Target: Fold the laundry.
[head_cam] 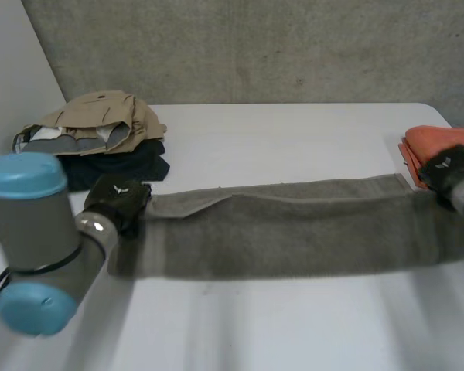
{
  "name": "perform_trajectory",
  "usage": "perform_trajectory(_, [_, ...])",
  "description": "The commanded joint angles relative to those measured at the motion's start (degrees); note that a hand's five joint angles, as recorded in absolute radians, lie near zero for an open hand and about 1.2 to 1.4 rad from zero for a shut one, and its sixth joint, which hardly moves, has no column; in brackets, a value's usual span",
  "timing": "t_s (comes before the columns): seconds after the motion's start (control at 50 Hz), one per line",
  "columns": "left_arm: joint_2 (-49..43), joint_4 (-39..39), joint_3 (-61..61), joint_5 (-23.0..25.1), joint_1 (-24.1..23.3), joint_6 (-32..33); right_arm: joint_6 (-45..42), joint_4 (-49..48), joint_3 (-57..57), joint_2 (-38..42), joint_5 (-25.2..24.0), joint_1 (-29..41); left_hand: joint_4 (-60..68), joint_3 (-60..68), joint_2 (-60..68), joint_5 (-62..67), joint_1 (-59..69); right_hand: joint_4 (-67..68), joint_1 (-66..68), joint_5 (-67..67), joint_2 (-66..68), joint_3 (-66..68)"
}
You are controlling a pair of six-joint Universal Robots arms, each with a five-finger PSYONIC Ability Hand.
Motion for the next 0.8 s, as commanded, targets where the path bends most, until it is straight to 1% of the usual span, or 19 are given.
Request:
perform_trajectory(0.02, [-10.9, -0.1, 11.1, -7.1, -1.7, -2.1, -0.1, -7.8, -10.7, 11.0, 0.8, 3.2, 11.2, 11.6, 11.4, 13.9, 13.1, 11.4, 15.5, 11.7, 12.6, 11.9])
perform_trajectory(0.08, [-12.5, 0.0, 13.5, -8.3, -2.4, -2.1, -0.1, -8.3, -16.1, 15.7, 0.4, 4.4, 11.2, 11.6, 11.4, 13.9, 13.1, 11.4, 15.5, 11.7, 12.6, 11.9])
perform_trajectory(0.18, [-14.8, 0.5, 16.5, -8.1, -2.5, -2.1, -0.6, -8.6, -26.4, 23.7, 1.4, 5.8, 11.2, 11.6, 11.4, 13.9, 13.1, 11.4, 15.5, 11.7, 12.6, 11.9])
perform_trajectory(0.22, [-16.0, 0.5, 18.6, -8.1, -2.6, -2.2, -0.6, -8.7, -29.4, 25.8, 1.7, 6.0, 11.2, 11.6, 11.4, 13.9, 13.1, 11.4, 15.5, 11.7, 12.6, 11.9])
perform_trajectory(0.24, [-16.3, 0.5, 19.3, -8.1, -2.8, -2.2, -0.5, -8.5, -30.4, 26.7, 2.0, 6.1, -0.1, 0.3, 0.0, 2.6, 1.8, -3.6, 0.6, -3.2, -2.3, -3.1])
perform_trajectory(0.26, [-16.7, 0.4, 19.9, -8.3, -3.0, -2.0, -0.6, -8.2, -32.2, 27.9, 1.9, 6.3, -18.9, -18.5, -18.7, -16.1, -17.0, -58.6, -54.5, -58.3, -57.4, -58.1])
perform_trajectory(0.28, [-17.0, 0.4, 20.4, -8.5, -3.3, -1.9, -0.9, -8.1, -32.7, 28.2, 1.9, 6.4, -36.5, -36.1, -36.4, -33.8, -34.6, -58.6, -54.5, -58.3, -57.4, -58.1])
perform_trajectory(0.3, [-17.1, 0.3, 21.3, -8.8, -4.2, -2.0, -0.8, -8.2, -33.1, 28.2, 1.8, 6.6, -57.7, -57.3, -57.5, -55.0, -55.8, -58.6, -54.5, -58.3, -57.4, -58.1])
perform_trajectory(0.4, [-16.3, 0.4, 21.3, -9.7, -5.9, -2.3, 2.1, -8.5, -33.4, 25.6, 2.4, 7.1, -58.8, -58.4, -58.6, -56.1, -56.9, -58.6, -54.5, -58.3, -57.4, -58.1])
perform_trajectory(0.48, [-13.0, 0.2, 19.7, -10.1, -6.1, -2.3, 8.9, -6.8, -29.9, 19.6, 3.2, 6.4, -58.8, -58.4, -58.6, -56.1, -56.9, -58.6, -54.5, -58.3, -57.4, -58.1])
perform_trajectory(0.5, [-12.0, 0.2, 19.0, -10.0, -6.1, -2.3, 12.0, -5.1, -26.2, 16.3, 2.4, 6.2, -58.8, -58.4, -58.6, -56.1, -56.9, -58.6, -54.5, -58.3, -57.4, -58.1])
perform_trajectory(0.54, [-8.6, 0.1, 16.3, -9.7, -6.1, -2.3, 14.0, -3.1, -23.1, 13.1, 1.1, 5.8, -58.8, -58.4, -58.6, -56.1, -56.9, -58.6, -54.5, -58.3, -57.4, -58.1])
perform_trajectory(0.56, [-7.7, 0.1, 15.5, -9.6, -6.1, -2.3, 15.5, -0.5, -19.7, 9.3, -0.9, 5.2, -58.8, -58.4, -58.6, -56.1, -56.9, -58.6, -54.5, -58.3, -57.4, -58.1])
perform_trajectory(0.62, [-3.8, 0.7, 11.9, -9.3, -6.3, -2.5, 16.7, 3.4, -14.7, 4.2, -4.6, 2.6, -58.8, -58.4, -58.6, -56.1, -56.9, -58.6, -54.5, -58.3, -57.4, -58.1])
perform_trajectory(0.64, [-2.9, 0.8, 10.8, -9.1, -6.4, -2.6, 16.8, 6.2, -11.1, 1.5, -7.3, -0.5, -58.8, -58.4, -58.6, -56.1, -56.9, -58.6, -54.5, -58.3, -57.4, -58.1])
perform_trajectory(0.7, [-0.4, 1.5, 7.7, -8.9, -6.4, -2.9, 16.5, 10.0, -5.8, -1.3, -11.0, -4.7, -58.8, -58.4, -58.6, -56.1, -56.9, -57.4, -53.2, -57.1, -56.1, -56.9])
perform_trajectory(0.72, [0.2, 2.1, 6.5, -8.9, -6.5, -3.3, 16.1, 12.1, -2.5, -1.9, -13.6, -7.3, -58.8, -58.4, -58.6, -56.1, -56.9, -54.0, -49.9, -53.7, -52.8, -53.5])
perform_trajectory(0.76, [0.4, 2.6, 5.6, -8.9, -6.6, -3.6, 15.9, 12.8, 0.1, -2.2, -15.0, -8.8, -58.8, -58.4, -58.6, -56.1, -56.9, -53.8, -49.7, -53.5, -52.6, -53.3])
perform_trajectory(0.8, [0.4, 3.1, 4.9, -8.9, -7.0, -4.5, 15.9, 11.5, 3.2, -2.1, -17.2, -10.6, -58.8, -58.4, -58.6, -56.1, -56.9, -49.5, -45.3, -49.2, -48.2, -49.0])
